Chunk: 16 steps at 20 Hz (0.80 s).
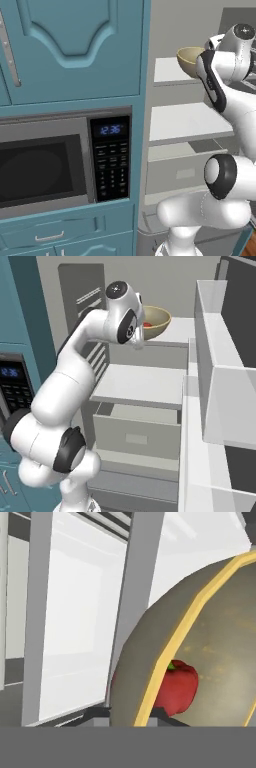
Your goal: Move the cup from next to the sink to the open cabinet. Then, move the bowl with the bell pepper to the fridge to clear the area for faucet cleaning.
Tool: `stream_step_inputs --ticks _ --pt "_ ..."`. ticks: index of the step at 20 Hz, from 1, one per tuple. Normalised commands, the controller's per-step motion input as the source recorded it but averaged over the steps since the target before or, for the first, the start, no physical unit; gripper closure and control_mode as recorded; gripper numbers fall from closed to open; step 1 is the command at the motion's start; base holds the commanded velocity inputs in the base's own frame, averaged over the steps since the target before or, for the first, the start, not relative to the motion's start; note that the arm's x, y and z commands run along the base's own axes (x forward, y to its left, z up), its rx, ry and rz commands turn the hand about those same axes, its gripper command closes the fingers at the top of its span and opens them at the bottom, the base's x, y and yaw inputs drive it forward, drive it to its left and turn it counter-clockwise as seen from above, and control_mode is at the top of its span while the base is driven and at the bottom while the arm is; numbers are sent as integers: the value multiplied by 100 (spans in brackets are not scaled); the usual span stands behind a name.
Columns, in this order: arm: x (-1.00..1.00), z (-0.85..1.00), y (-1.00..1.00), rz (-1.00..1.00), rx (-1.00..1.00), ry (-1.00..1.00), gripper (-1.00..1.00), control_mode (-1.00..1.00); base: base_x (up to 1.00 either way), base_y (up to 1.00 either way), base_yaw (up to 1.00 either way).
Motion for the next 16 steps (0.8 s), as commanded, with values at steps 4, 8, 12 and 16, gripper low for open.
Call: stream_step_inputs --ticks 4,8,12,16 --pt "83 -6 0 -3 -9 0 100 -100 0 0 0" --pt "72 0 0 -6 -3 0 -100 -100 0 0 0" --pt "-8 0 0 0 0 0 -100 -100 0 0 0" --pt "-58 4 4 0 -1 -14 -100 -100 0 0 0"
